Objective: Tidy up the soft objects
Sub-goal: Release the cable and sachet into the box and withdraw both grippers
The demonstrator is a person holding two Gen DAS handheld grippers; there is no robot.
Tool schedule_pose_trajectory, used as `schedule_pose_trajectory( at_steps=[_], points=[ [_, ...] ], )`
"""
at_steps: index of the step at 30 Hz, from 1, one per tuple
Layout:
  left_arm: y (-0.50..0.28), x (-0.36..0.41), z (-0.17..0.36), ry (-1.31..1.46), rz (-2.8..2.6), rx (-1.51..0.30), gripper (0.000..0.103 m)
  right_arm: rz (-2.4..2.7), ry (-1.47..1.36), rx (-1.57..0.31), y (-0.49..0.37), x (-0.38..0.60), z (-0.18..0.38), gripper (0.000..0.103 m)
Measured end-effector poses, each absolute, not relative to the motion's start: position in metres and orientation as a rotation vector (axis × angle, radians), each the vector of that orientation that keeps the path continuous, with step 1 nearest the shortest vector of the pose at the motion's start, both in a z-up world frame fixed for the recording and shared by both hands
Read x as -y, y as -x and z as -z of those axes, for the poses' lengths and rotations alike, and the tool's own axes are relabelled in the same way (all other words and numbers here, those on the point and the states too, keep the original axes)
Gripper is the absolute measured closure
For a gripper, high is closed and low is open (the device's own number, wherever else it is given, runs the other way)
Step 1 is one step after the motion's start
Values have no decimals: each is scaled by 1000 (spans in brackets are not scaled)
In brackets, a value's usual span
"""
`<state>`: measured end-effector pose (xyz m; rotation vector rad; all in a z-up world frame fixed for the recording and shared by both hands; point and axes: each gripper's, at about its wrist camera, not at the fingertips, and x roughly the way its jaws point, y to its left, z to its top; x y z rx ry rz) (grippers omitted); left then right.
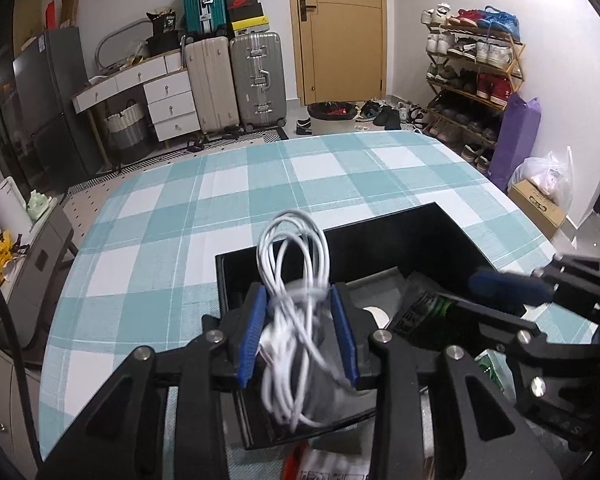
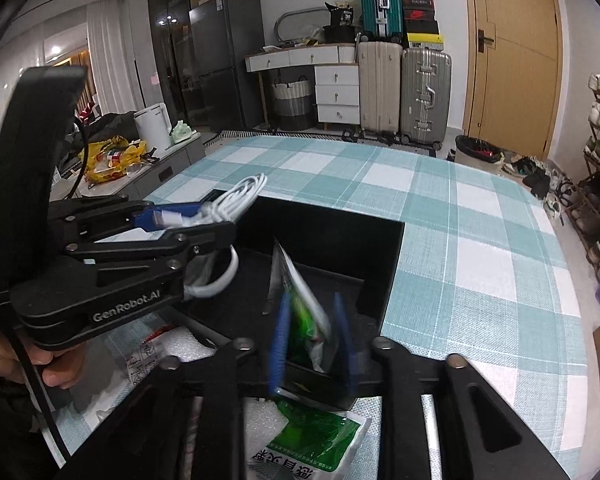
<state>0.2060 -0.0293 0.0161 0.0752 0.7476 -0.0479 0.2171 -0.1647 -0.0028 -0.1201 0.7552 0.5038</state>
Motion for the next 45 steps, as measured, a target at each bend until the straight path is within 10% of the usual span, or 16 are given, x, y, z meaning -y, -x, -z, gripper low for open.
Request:
schedule_pose_trajectory(
  at_steps=[9, 45],
  points=[
    [-172, 26, -33, -87, 8, -695, 10, -466, 70, -638, -184, 182, -21, 2],
    [-72, -6, -7, -66, -147, -781, 0, -450, -3, -730, -79, 186, -2, 1]
  ],
)
